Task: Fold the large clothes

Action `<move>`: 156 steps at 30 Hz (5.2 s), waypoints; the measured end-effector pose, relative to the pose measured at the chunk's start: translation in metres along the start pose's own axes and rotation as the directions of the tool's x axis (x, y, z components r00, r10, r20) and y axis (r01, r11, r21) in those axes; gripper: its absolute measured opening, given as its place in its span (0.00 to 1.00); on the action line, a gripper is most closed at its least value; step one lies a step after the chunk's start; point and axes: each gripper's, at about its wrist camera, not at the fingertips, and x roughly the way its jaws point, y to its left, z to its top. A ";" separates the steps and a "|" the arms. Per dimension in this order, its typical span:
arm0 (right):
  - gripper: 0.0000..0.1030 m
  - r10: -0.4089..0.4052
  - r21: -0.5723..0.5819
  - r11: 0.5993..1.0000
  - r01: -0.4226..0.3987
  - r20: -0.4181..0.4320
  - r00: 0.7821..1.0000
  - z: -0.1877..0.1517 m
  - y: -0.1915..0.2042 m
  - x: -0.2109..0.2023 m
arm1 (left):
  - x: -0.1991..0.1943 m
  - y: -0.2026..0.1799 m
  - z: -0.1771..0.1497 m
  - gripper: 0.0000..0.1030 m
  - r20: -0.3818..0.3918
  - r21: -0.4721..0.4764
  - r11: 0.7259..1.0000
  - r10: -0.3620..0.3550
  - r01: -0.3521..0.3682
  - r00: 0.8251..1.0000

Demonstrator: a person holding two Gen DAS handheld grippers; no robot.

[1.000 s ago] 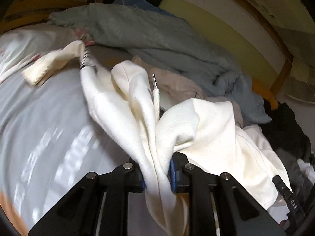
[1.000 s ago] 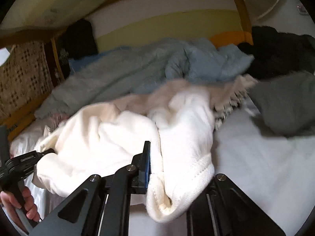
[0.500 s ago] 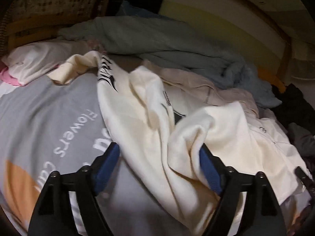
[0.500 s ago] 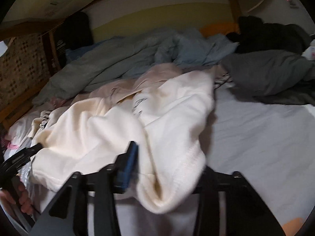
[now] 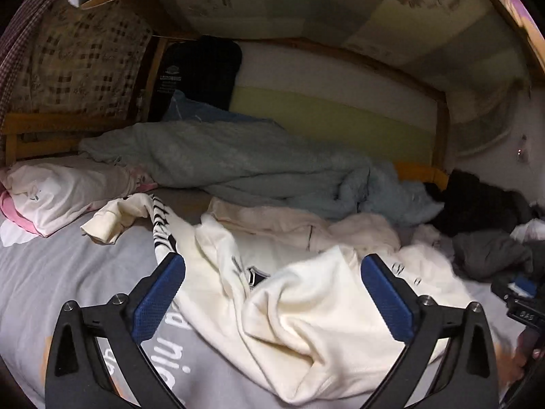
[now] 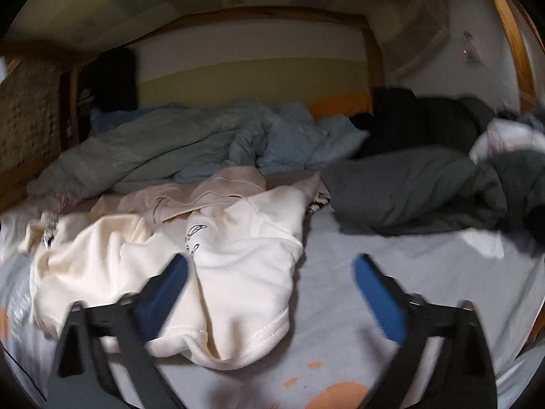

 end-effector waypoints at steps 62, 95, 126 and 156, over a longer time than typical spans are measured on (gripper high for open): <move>0.94 0.020 -0.032 0.999 -0.025 -0.172 0.985 -0.011 0.099 0.083 | 0.226 0.292 0.036 0.15 -0.570 -0.120 0.842 0.376 -0.526 0.731; 0.94 0.189 -0.006 0.982 -0.189 0.036 0.981 0.060 0.091 -0.020 | -0.010 -0.088 0.007 0.52 -0.270 0.698 0.510 -0.463 0.503 0.844; 0.86 0.547 -0.215 0.747 -0.629 -0.339 0.765 0.055 0.193 0.048 | 0.004 -0.056 -0.017 0.92 -0.197 0.627 0.677 -0.341 0.385 0.919; 0.60 0.129 -0.122 0.979 -0.164 -0.249 0.960 0.033 0.051 0.091 | 0.079 -0.031 -0.039 0.88 -0.298 0.617 0.766 0.015 0.181 0.954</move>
